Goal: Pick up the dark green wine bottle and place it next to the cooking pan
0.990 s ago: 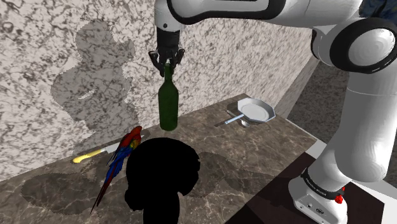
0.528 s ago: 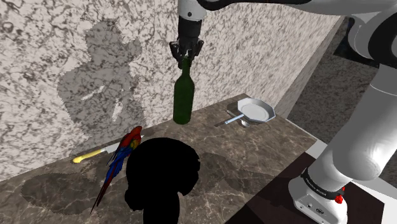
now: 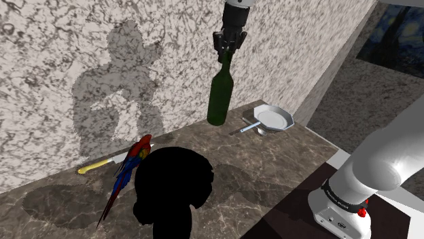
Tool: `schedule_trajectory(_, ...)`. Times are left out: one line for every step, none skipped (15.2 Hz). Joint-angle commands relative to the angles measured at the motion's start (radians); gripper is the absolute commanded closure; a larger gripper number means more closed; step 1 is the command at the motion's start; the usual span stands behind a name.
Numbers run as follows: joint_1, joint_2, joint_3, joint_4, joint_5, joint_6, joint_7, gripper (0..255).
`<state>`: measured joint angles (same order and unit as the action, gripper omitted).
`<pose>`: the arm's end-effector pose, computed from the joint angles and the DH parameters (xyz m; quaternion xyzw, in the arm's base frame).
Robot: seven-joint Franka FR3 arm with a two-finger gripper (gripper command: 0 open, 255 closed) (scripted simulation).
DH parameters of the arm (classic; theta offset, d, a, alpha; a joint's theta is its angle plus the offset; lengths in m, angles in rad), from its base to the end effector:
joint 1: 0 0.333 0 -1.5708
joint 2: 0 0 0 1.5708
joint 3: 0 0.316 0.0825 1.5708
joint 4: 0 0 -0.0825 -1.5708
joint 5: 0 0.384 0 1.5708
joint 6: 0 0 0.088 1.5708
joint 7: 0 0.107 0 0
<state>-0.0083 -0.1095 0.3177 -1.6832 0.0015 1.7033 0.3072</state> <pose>0.5062 0.1720 0.6397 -0.9979 -0.0012 -0.0641 0.0032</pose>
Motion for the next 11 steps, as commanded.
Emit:
schedule_trajectory(-0.015, -0.056, -0.024, -0.03, 0.019, -0.023, -0.042, 255)
schedule_trajectory(-0.022, -0.082, -0.038, -0.044, 0.027, -0.034, -0.063, 255)
schedule_trajectory(-0.028, -0.106, -0.052, -0.056, 0.033, -0.046, -0.084, 255)
schedule_trajectory(-0.034, -0.13, -0.066, -0.066, 0.039, -0.059, -0.105, 255)
schedule_trajectory(-0.04, -0.153, -0.08, -0.076, 0.043, -0.072, -0.125, 255)
schedule_trajectory(-0.046, -0.174, -0.095, -0.084, 0.047, -0.086, -0.146, 255)
schedule_trajectory(-0.051, -0.195, -0.11, -0.09, 0.049, -0.1, -0.166, 255)
schedule_trajectory(-0.057, -0.214, -0.125, -0.096, 0.051, -0.114, -0.186, 255)
schedule_trajectory(-0.062, -0.233, -0.14, -0.1, 0.052, -0.129, -0.207, 255)
schedule_trajectory(-0.068, -0.25, -0.156, -0.103, 0.053, -0.144, -0.227, 255)
schedule_trajectory(-0.073, -0.267, -0.171, -0.104, 0.052, -0.16, -0.247, 255)
